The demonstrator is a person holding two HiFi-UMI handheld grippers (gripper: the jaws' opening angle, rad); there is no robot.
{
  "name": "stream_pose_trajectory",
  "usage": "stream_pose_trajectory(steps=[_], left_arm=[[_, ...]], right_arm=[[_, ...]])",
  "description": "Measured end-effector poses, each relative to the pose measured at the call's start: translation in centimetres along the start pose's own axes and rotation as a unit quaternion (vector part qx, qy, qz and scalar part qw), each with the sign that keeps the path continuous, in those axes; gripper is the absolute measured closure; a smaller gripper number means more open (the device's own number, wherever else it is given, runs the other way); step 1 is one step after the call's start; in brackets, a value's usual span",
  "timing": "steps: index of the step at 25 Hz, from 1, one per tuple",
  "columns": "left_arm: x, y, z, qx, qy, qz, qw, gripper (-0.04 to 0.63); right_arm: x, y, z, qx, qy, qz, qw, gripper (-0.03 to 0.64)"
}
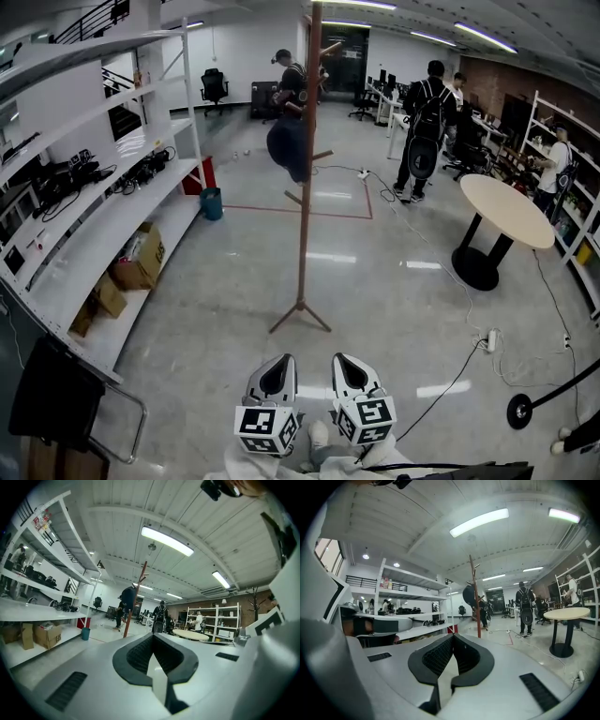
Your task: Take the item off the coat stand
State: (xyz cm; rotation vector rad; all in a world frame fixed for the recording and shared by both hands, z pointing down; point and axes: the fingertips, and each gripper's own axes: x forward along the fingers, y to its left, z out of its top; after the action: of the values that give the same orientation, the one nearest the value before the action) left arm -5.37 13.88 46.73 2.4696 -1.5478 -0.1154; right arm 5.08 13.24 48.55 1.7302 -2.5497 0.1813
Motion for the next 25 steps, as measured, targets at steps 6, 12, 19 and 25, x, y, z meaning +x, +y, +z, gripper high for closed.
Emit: stream_pose_trajectory(steps=[6,12,19,25], left_arm=[[2.3,0.7,0.2,0.005,-0.002,0.000,1.0000,0.594],[5.0,1.6,0.8,0.002,-0.004,0.000,1.0000,0.594],[8.4,2.7,1.3,0.004,-0.001,0.008,1.0000,0.594],[11.8,3.1,1.9,0.006,-0.006,0.009,0.9999,0.594]], right_arm=[[2.2,-0.8,0.4,0.001,-0.004,0.007,1.000,0.607],[5.0,-2.1,1.2,-0.004,-0.008,0.008,1.000,0.606],[8.2,-4.0,1.9,-0.003,-0.008,0.014,1.000,0.606],[10.8,-5.8,2.4,-0.004,-0.008,0.023,1.000,0.606]])
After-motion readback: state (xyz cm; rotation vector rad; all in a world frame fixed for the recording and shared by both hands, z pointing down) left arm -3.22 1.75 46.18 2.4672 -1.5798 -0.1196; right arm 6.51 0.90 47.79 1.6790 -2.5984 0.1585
